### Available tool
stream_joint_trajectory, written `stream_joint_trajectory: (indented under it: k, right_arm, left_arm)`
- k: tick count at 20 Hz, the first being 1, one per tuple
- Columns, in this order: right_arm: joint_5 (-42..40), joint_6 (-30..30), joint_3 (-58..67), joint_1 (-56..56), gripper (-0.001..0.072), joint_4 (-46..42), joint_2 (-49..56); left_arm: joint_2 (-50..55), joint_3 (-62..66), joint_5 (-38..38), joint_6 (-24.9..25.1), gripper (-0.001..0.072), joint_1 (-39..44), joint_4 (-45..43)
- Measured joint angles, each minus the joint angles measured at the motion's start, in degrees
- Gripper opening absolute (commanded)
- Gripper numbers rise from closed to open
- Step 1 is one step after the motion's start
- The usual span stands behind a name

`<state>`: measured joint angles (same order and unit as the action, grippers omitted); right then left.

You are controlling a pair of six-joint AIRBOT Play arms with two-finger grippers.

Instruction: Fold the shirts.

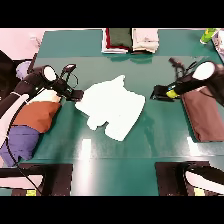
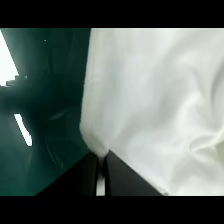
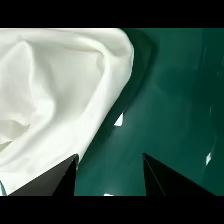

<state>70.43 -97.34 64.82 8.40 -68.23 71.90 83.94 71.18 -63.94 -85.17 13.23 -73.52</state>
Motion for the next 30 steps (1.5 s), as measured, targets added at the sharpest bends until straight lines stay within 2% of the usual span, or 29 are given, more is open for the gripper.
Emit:
stream_joint_trajectory:
  k: [4, 5, 7, 8, 12, 17, 24, 30]
  right_arm:
    - [-2.6, -0.1, 0.5, 2.2, 0.0437, 2.5, 8.1]
    - [-3.0, -0.1, 1.3, 2.8, 0.0373, 2.8, 10.1]
    - [-3.2, -0.1, 3.4, 3.9, 0.0048, 3.0, 13.2]
    - [-3.2, -0.2, 4.6, 4.5, 0.0018, 2.2, 14.6]
    - [-0.9, -0.9, 9.4, 5.9, 0.0019, -4.6, 16.0]
    - [4.1, -1.0, 20.9, 4.6, 0.0018, -12.8, 6.8]
    - [10.6, -0.6, 39.3, 2.5, 0.0017, -15.2, -10.8]
    - [13.5, -0.5, 49.1, 2.3, 0.0017, -15.6, -17.4]
  left_arm:
    - [-0.1, 0.4, -0.4, 0.1, 0.0028, 0.0, -0.1]
    - [-0.1, 0.4, -0.5, 0.1, 0.0028, 0.0, -0.2]
    - [-0.1, 0.4, -0.6, 0.1, 0.0028, 0.0, -0.2]
    - [-0.1, 0.5, -0.6, 0.2, 0.0028, 0.0, -0.2]
    - [-1.3, 1.6, -0.8, 0.2, 0.0028, 0.0, -1.5]
    - [-12.2, 10.8, -0.3, -0.1, 0.0028, 0.0, -6.6]
    - [-30.9, 30.2, -0.3, -0.2, 0.0028, 0.0, -8.4]
    - [-35.4, 41.0, -0.3, 0.0, 0.0028, 0.0, -8.3]
